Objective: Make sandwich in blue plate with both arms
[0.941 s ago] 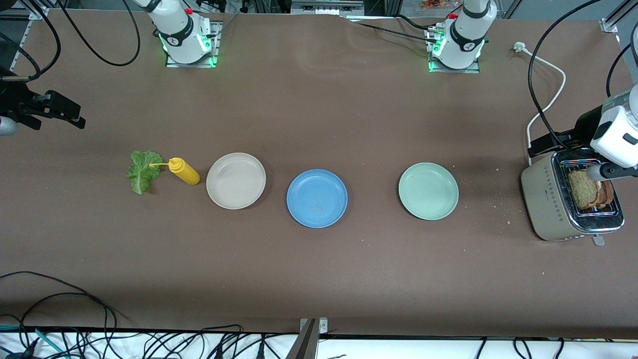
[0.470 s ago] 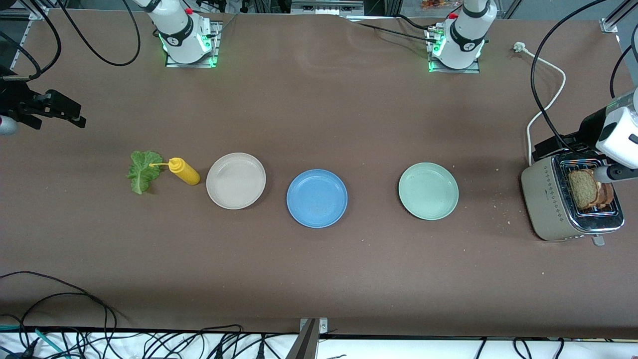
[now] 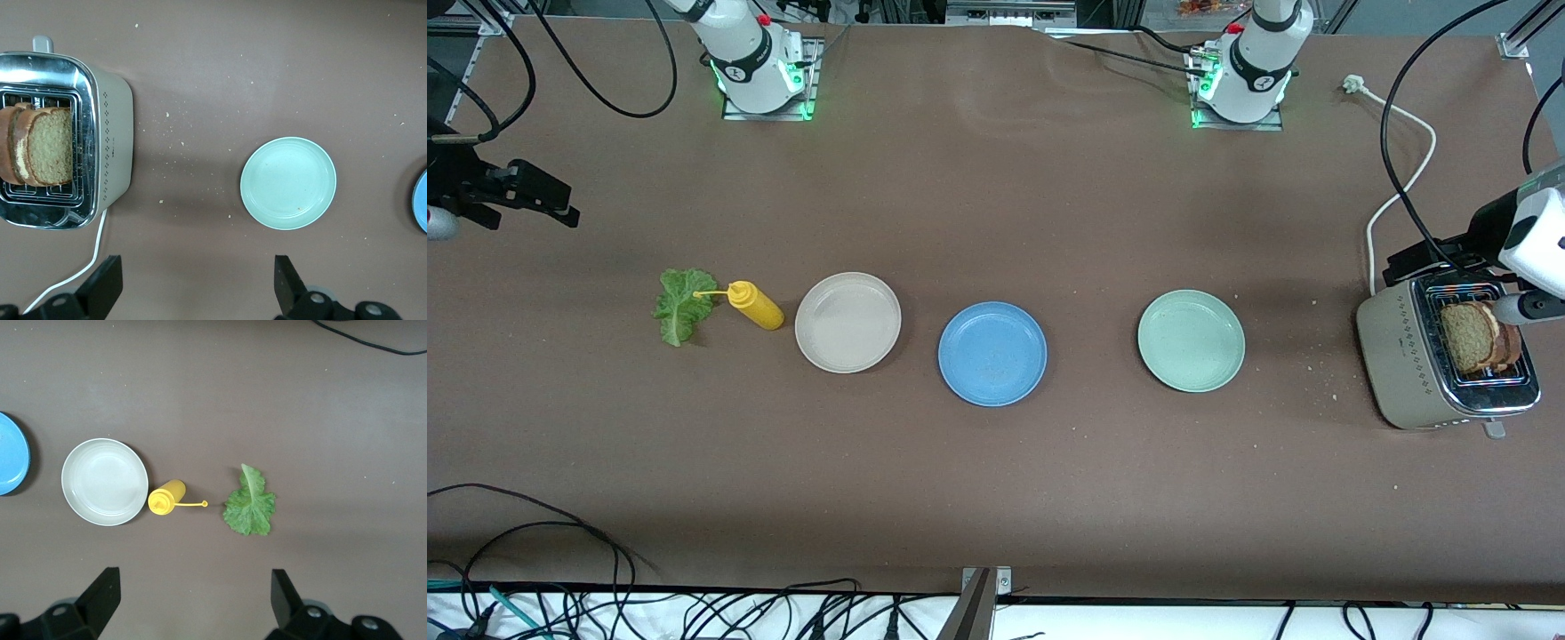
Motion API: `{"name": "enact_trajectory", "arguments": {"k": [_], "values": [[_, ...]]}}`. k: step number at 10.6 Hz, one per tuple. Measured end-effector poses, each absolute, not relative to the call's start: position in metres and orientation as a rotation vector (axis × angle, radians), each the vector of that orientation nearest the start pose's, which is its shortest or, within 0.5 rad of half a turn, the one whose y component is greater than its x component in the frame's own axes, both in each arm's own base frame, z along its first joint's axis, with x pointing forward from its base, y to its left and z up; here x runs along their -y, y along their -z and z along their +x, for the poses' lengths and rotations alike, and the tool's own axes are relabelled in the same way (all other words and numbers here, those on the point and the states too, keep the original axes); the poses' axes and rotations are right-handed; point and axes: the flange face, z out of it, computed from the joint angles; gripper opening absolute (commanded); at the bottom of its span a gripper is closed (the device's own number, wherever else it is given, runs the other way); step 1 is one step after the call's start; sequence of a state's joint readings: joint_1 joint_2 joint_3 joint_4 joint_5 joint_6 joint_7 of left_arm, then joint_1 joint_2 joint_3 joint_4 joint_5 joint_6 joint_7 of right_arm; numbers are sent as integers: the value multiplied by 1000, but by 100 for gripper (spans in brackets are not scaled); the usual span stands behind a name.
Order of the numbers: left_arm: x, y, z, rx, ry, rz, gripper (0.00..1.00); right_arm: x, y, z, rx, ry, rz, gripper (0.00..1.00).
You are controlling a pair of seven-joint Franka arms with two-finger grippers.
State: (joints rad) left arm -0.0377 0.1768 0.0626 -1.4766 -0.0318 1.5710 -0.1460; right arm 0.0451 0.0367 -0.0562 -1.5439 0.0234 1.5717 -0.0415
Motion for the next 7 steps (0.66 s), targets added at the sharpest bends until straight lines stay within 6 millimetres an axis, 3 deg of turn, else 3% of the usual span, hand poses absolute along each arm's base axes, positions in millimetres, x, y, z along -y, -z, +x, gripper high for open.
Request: {"name": "enact_trajectory", "arguments": {"k": [7], "values": [[-8,-566,605,255,-137,-3144,100,4,-617,566,46,-13,-3124,100]]}}
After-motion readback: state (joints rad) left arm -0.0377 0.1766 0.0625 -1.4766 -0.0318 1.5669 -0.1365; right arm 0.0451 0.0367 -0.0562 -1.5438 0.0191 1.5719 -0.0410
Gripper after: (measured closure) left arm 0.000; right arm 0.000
